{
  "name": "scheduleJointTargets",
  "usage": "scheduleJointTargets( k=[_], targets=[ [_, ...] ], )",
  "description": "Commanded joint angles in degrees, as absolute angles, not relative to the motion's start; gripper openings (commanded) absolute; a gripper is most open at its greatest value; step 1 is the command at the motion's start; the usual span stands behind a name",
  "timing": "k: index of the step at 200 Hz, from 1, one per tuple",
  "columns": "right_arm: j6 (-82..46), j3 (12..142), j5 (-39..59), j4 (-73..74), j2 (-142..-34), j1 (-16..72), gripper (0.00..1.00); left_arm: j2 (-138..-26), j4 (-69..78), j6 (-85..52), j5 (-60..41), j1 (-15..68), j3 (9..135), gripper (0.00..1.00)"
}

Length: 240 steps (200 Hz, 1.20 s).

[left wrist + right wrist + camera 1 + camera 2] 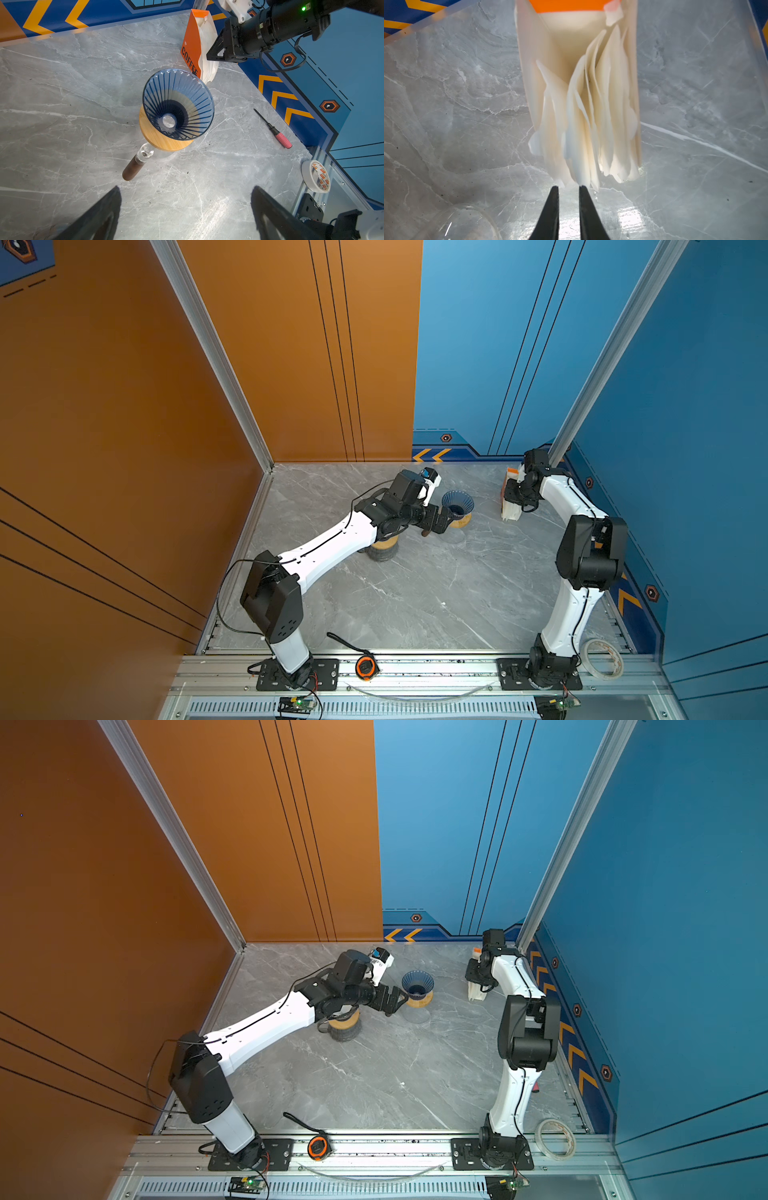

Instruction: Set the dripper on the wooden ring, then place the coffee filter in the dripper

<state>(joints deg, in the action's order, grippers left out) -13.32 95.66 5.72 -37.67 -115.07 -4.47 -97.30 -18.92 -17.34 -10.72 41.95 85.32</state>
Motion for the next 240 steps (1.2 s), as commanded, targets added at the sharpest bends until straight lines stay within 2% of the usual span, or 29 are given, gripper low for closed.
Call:
scheduleJointTargets(
  k=[1,98,158,240],
  targets=[
    [-13.5,98.1,3.6,-39.3,-116.1,-4.0,0.16,-96.3,-19.7,-16.7,-11.0,41.4,86.0,0.98],
    [-13.7,100.3,2.2,-39.5,-120.4,-4.0,0.13,-97.1,-19.9,-17.0,-11.2,41.3,86.5,0.98],
    [-13.8,100.3,0.9,-39.5,-120.4,-3.9,0.00,-97.4,-19.9,-17.1,-11.4,41.3,86.5,0.98],
    [-13.4,98.1,-0.6,-40.6,-115.0,-3.8,0.00,-97.9,-19.9,-17.4,-11.9,41.3,86.6,0.98]
  ],
)
